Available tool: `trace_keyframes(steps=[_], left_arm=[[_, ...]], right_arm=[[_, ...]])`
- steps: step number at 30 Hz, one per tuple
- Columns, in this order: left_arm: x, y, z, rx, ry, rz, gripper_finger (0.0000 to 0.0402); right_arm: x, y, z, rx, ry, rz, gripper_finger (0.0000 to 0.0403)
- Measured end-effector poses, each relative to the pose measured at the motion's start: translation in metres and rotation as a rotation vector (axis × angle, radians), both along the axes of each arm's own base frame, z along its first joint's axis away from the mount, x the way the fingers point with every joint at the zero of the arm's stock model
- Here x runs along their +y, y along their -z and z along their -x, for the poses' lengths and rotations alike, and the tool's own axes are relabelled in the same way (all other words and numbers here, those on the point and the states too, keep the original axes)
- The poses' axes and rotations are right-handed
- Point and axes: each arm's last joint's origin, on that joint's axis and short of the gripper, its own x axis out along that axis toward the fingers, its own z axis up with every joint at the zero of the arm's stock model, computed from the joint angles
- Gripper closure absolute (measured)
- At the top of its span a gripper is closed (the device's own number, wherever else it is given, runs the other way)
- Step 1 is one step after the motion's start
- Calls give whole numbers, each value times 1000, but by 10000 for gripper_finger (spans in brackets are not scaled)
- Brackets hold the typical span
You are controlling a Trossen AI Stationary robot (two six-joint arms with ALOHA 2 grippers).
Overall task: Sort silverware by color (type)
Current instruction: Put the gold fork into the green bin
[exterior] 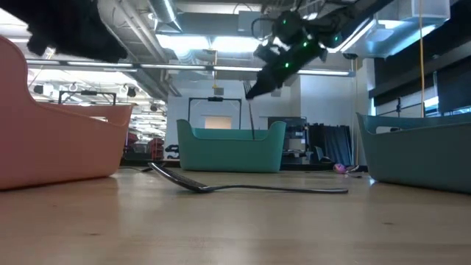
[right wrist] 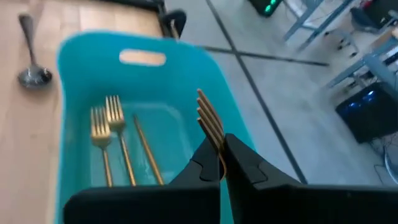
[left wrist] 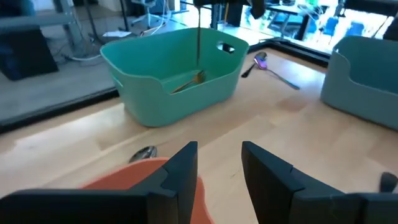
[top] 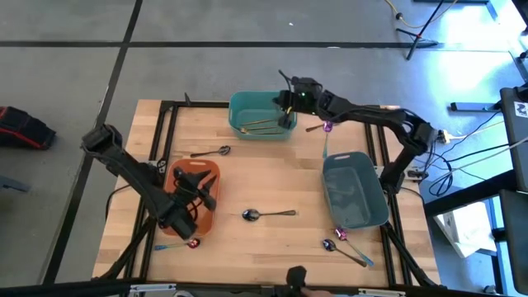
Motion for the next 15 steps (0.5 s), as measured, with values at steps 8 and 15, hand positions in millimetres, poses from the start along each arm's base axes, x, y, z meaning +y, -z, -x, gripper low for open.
trace_keyframes(steps=[8,15], left_arm=[[15,16,-6,-37,-71,33,280],[19,16,-8,-13,-84,15,280]], right_arm=[[-4,27,-25,113,49,-62,403],[-10,38,-38,142,31,-95,402]])
